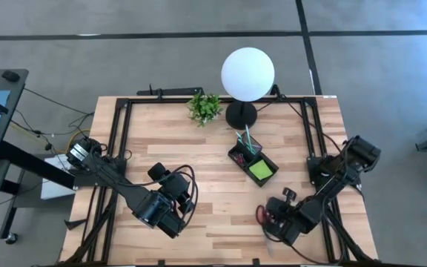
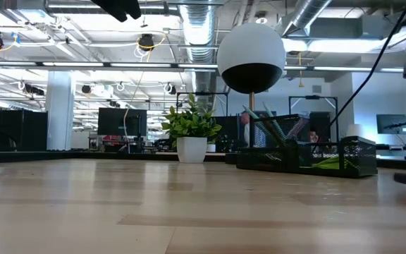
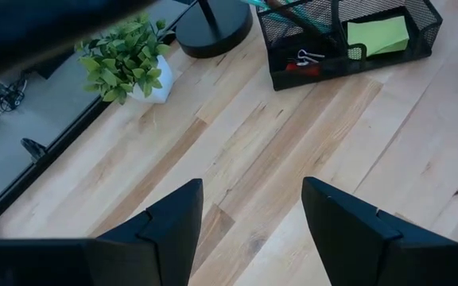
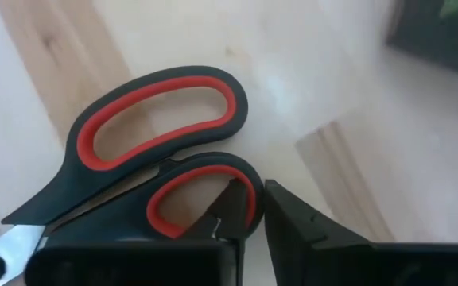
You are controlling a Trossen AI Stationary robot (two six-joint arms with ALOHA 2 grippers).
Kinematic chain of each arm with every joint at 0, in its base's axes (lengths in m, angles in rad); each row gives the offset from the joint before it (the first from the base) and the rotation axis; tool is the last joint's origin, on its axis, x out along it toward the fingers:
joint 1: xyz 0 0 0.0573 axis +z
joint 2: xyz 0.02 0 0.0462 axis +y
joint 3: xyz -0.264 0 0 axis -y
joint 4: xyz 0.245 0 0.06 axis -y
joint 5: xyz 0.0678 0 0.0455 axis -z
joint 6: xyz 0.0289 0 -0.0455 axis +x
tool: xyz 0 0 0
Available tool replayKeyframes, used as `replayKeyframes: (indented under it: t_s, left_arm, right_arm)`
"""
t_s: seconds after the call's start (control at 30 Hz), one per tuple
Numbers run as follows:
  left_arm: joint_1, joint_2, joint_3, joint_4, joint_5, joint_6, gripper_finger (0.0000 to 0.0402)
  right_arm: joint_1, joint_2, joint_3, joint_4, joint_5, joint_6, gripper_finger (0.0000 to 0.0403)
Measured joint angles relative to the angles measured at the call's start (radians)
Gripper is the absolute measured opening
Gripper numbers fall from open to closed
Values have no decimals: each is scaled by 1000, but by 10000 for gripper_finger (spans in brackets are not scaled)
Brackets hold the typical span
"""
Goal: Pick and place office supplies into organizer
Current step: Put the black scissors into the desk organizer with the other pens and pencils
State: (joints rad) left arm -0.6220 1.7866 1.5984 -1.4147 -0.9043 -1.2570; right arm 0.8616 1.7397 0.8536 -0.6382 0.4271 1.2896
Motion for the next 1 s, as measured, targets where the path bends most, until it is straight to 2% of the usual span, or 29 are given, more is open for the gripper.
replayKeyframes:
  t_s: [0.1,0.23,0.43,0.53,0.67,0.83,1.0]
  left_arm:
    - [0,0,0,0,0,2,213]
    - [0,0,0,0,0,3,213]
    - [0,0,0,0,0,5,213]
    - [0,0,0,0,0,5,213]
    - [0,0,0,0,0,5,213]
    - [0,0,0,0,2,5,213]
    - [0,0,0,-4,2,14,213]
  right_arm:
    - [-2,5,4,-6,66,-7,32]
    - [-9,5,38,-41,158,-16,11]
    - [-35,4,124,-223,339,-8,22]
    - [-62,3,188,-351,440,-8,28]
    - [-120,3,292,-588,550,-5,16]
    - [-213,0,424,-941,646,113,9]
    - [-338,-107,444,-903,817,-57,22]
